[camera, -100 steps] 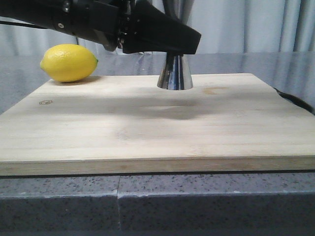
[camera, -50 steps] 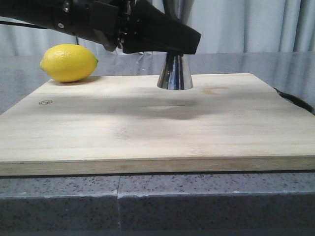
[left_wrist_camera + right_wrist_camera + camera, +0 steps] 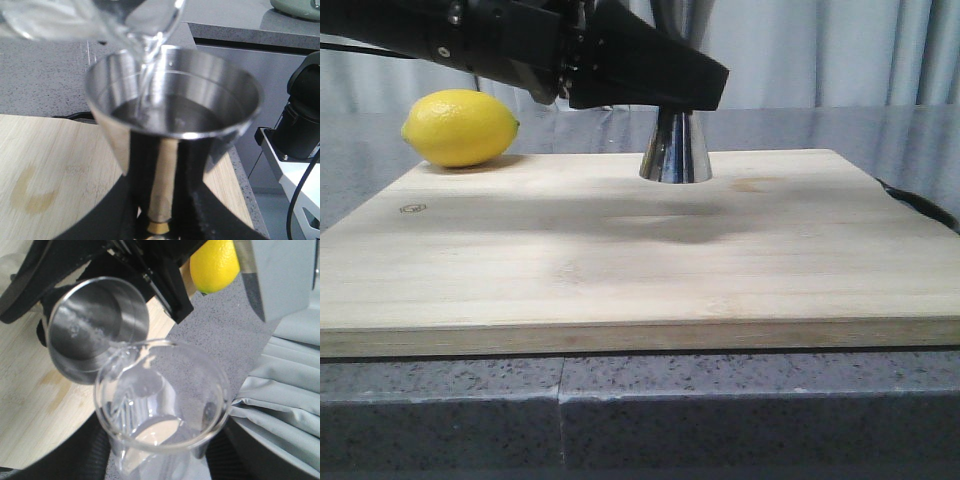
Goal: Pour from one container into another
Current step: 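Pour liquid from the beaker into the jigger held by the left gripper, then keep pouring from the beaker until the jigger cup fills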
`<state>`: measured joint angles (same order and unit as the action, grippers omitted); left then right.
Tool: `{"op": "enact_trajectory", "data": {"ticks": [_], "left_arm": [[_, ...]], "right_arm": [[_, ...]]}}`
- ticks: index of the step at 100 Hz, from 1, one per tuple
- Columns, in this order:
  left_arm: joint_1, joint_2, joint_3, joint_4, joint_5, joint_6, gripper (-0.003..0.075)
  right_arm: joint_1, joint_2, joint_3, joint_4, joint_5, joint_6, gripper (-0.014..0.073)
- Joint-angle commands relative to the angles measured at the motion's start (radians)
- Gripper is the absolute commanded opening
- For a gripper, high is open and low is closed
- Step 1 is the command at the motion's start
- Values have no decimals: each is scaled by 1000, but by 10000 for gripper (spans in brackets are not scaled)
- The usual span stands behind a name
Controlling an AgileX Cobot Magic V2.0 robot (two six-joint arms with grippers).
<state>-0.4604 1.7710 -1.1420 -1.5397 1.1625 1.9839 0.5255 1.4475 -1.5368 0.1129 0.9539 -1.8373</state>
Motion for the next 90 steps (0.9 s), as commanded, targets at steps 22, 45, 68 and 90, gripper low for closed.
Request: {"op": "enact_trajectory", "data": {"ticks": [22, 45, 68, 90], "left_arm": [[-8, -37, -29, -72, 106, -8, -13], [-8, -37, -29, -72, 106, -8, -13], [-8, -37, -29, -72, 106, -8, -13], [-8, -37, -29, -72, 106, -8, -13]], "right_arm": [[1, -33, -36, -17, -67, -6, 120], [1, -33, -36, -22, -75, -6, 120], [1, -33, -36, -22, -75, -6, 120], [1, -33, -36, -22, -75, -6, 120]]}}
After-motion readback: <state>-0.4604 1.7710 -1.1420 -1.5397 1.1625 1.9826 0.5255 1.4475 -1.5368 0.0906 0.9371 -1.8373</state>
